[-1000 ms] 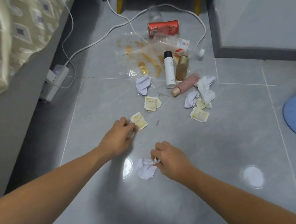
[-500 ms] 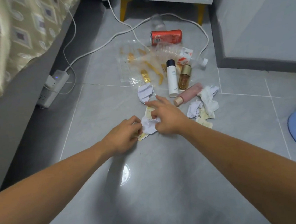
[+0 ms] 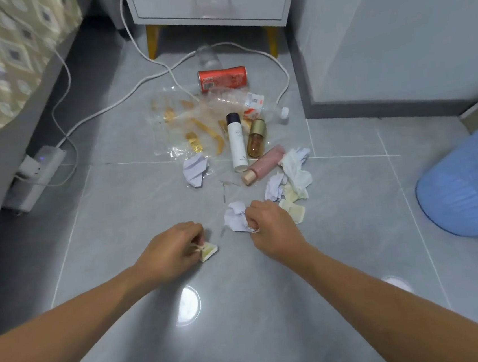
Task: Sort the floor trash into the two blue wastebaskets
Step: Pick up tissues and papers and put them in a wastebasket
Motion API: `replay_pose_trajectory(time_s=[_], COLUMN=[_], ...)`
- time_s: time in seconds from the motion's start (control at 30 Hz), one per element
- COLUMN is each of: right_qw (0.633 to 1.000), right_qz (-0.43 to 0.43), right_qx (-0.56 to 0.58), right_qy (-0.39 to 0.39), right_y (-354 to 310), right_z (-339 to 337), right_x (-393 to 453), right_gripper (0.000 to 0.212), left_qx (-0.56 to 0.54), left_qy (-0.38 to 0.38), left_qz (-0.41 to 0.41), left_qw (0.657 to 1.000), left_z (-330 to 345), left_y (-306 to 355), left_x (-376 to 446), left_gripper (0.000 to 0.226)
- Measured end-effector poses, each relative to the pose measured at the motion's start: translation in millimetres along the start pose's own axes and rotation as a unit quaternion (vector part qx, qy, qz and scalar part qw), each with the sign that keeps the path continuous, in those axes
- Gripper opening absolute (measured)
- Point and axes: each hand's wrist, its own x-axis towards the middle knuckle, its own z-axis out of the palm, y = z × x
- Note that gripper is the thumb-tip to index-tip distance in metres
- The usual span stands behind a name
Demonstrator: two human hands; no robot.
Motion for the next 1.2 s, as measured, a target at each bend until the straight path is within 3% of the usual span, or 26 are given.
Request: replay_pose_trajectory(time_s=[0.2,0.4,0.6,0.77,0.83,0.97,1.07,1.2], right_qw=[0.993,0.969,0.884,0.799,0.794,0.801,0.823,0.844], right_qz=[0.084,0.201,0.383,0.537,0.557,0.579,0.544,0.497], right_qx=[0.007,0.017,0.002,0.019,0.035,0.080,0.082,0.109], right_qy=[0.088,0.140,0.267,0.270,0.242,0.126,0.142,0.169], right_y=[18.7,5.9,-22.1,-25.4,-21.1,-21.3,-35.3,-68.1], right_z=[-74.5,-192.8,-335.6,-381.8,-378.8,-379.2,-390.5,-415.6], right_x=[-60.9,-166.8,-314.7,-446.2,-475.3,-499.5,-489.2,-426.5], right_gripper=[0.036,0.027,0.026,0.027,0.029,0.027,0.036,0.029], left_qx=[-0.067,-0.166,-0.239,-0.176,-0.120,-0.034,-0.029,-0.028], left_qy=[0.009,0.008,-0.012,-0.096,-0.140,-0.217,-0.191,-0.138], left_qz=[0.067,0.140,0.179,0.173,0.136,0.093,0.098,0.051], left_qw=[0.995,0.976,0.954,0.964,0.973,0.971,0.976,0.989], left_z=[-15.4,-22.4,-12.4,28.7,51.0,63.1,35.3,-39.5], left_y=[88.3,269.3,469.5,594.7,621.9,640.9,630.9,586.9], left_x=[22.6,23.7,-15.8,-48.9,-56.9,-70.0,-81.8,-88.1], left_gripper=[0.024,0.024,0.022,0.014,0.013,0.044,0.041,0.035])
